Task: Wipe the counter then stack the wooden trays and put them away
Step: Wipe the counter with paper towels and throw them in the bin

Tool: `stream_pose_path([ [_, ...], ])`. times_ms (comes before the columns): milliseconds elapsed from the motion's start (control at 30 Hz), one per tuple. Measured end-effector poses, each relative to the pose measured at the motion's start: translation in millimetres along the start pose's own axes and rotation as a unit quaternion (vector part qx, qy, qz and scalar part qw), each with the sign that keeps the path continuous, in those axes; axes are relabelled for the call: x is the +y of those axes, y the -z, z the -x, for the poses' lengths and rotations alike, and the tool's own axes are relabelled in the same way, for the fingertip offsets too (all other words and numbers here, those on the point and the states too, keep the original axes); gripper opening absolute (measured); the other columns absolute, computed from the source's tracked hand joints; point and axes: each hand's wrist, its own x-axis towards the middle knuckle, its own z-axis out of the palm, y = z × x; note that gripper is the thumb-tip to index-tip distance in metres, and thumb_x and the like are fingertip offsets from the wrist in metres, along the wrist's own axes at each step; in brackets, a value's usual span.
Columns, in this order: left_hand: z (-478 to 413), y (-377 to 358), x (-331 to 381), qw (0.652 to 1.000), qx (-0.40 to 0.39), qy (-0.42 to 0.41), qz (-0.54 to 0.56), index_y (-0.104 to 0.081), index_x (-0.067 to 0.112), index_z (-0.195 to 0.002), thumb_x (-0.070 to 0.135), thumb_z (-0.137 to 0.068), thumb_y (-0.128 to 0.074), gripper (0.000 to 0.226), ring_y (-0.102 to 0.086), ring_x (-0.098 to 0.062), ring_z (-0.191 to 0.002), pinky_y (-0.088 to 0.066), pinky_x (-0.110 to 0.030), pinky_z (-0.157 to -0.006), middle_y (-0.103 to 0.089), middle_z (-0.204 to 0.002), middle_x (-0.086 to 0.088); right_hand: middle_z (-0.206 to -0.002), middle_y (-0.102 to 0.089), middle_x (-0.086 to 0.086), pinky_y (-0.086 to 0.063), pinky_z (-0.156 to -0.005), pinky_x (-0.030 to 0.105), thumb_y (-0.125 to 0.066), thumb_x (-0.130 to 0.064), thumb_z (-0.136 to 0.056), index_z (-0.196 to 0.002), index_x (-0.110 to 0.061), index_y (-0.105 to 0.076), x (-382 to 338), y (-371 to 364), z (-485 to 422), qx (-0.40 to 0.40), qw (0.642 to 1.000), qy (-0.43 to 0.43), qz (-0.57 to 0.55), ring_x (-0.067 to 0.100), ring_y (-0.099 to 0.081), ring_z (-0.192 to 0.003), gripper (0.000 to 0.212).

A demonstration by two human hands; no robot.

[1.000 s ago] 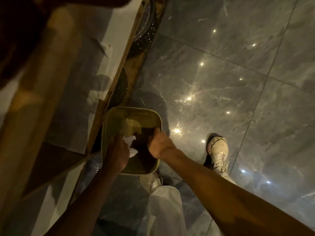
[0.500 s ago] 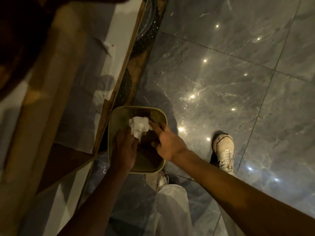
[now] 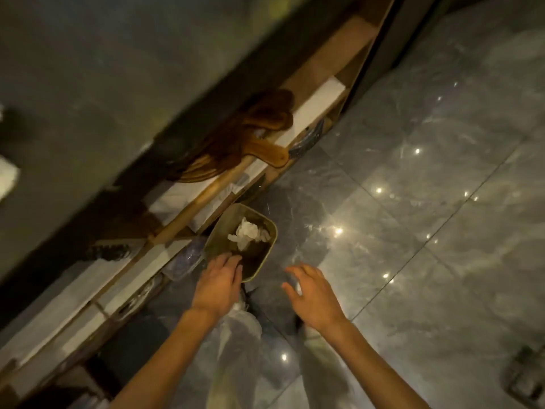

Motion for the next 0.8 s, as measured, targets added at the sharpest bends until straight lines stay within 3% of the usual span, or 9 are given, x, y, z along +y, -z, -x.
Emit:
stream_pose_path([
  [200,106.7,57.7,69.6,0.998,0.034,0.032,0.052,-0.056,0.013,-0.13,0.028,-0.1,-0.042,0.036,-0.052,-0.029,-0.121,-0.043,-0.042,-0.102,-0.054,-0.134,-0.009,-0.13,-0.059,0.01,-0.042,-0.104,0.039,-0.055,-0.034,-0.096,-0.131,-0.017,-0.058,-21.1,94.9,93.2,-0.025,1.0,0.012,0.01,0.028,-0.052,-0.121,0.04],
  [367,173.7,108.7,96.4,0.987,0.108,0.053,0.111,-0.055,0.015,-0.132,0.029,-0.099,-0.043,0.037,-0.051,-0.025,-0.124,-0.044,-0.039,-0.101,-0.049,-0.14,-0.005,-0.133,-0.058,0.007,-0.04,-0.106,0.036,-0.053,-0.034,-0.097,-0.132,-0.017,-0.057,-42.5,154.6,135.8,-0.031,0.997,0.046,0.053,0.024,-0.052,-0.123,0.04],
  [600,256.5,155.8,67.6,0.951,0.219,0.087,0.201,-0.052,0.021,-0.134,0.028,-0.1,-0.043,0.036,-0.045,-0.013,-0.129,-0.042,-0.036,-0.106,-0.046,-0.142,0.003,-0.133,-0.057,0.002,-0.042,-0.106,0.032,-0.055,-0.033,-0.096,-0.13,-0.024,-0.058,-92.1,192.6,151.6,-0.08,0.99,0.092,0.076,0.016,-0.054,-0.123,0.035],
  [700,279.3,169.1,42.6,0.94,0.256,0.099,0.203,-0.055,0.024,-0.13,0.028,-0.099,-0.045,0.033,-0.051,-0.007,-0.121,-0.043,-0.025,-0.1,-0.052,-0.134,0.007,-0.131,-0.057,-0.004,-0.044,-0.104,0.03,-0.056,-0.031,-0.096,-0.129,-0.028,-0.057,-135.9,198.3,145.2,-0.106,0.982,0.137,0.079,0.012,-0.055,-0.121,0.032],
  [800,290.3,191.1,18.3,0.932,0.277,0.11,0.207,-0.053,0.029,-0.129,0.028,-0.098,-0.046,0.031,-0.053,-0.001,-0.114,-0.041,-0.016,-0.09,-0.053,-0.127,0.012,-0.122,-0.053,-0.019,-0.045,-0.093,0.018,-0.053,-0.035,-0.097,-0.131,-0.035,-0.054,-191.9,203.9,137.3,-0.121,0.971,0.183,0.092,-0.002,-0.053,-0.113,0.034],
])
